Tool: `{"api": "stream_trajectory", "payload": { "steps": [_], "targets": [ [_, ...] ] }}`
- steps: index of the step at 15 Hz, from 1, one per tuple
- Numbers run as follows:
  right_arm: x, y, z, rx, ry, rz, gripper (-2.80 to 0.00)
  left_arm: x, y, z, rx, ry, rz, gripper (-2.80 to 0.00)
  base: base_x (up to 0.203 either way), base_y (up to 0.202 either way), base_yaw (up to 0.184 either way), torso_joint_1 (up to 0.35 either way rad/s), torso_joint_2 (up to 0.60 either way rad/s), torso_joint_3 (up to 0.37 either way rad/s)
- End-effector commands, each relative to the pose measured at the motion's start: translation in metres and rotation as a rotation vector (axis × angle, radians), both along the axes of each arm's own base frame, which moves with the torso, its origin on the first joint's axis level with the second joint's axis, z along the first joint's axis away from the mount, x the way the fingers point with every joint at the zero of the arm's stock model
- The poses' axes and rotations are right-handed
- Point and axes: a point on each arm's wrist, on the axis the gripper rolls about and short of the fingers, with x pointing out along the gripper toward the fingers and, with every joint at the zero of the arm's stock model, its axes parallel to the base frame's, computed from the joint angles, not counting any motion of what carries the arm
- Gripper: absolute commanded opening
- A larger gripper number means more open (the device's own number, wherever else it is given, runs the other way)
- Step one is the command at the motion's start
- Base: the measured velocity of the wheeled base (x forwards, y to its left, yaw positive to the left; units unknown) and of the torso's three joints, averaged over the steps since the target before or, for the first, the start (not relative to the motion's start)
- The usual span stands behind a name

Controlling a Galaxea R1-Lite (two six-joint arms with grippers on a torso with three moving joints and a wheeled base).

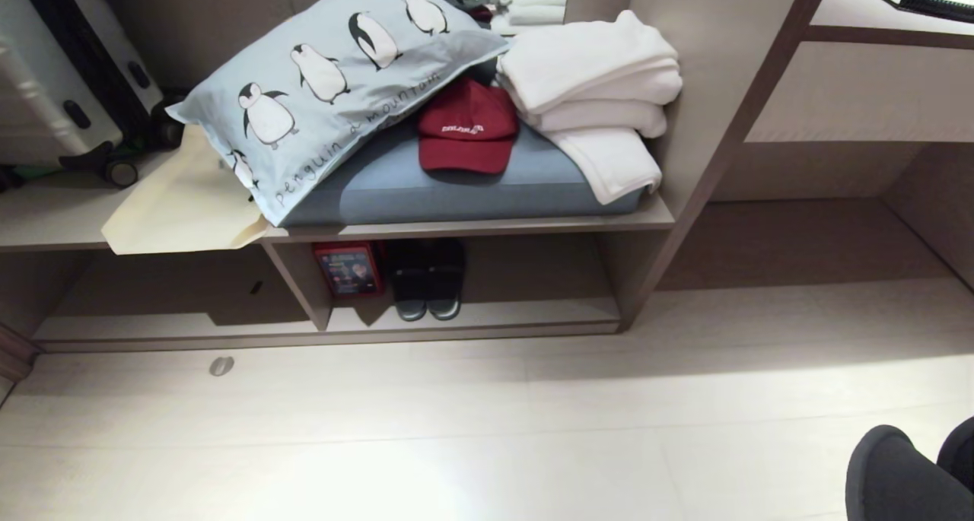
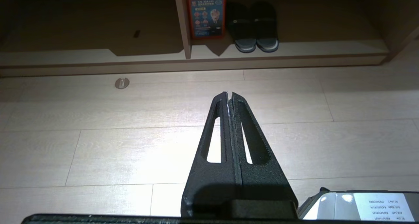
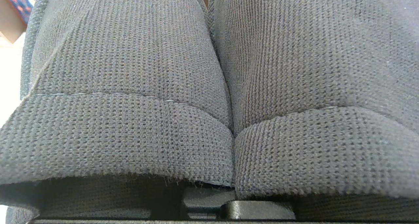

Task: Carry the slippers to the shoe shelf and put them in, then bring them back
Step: Place the slippers into the shoe cabinet

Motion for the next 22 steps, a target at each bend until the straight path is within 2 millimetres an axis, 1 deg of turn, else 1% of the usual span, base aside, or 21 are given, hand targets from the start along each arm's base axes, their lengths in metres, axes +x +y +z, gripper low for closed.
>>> {"api": "stream_trajectory", "payload": {
  "steps": [1,22],
  "targets": [
    [-0.0001,0.0,0.0,-0.001,-0.002,0.001,-2.8,0.0002,0.0,-0.0004,-0.001,0.002,0.001,-2.8,0.0,0.0,0.0,-0.002,0.01,-0.198],
    [-0.0001,0.0,0.0,-0.001,-0.002,0.001,-2.8,0.0002,0.0,-0.0004,-0.002,0.002,0.001,-2.8,0.0,0.0,0.0,0.003,0.0,-0.196]
  ]
}}
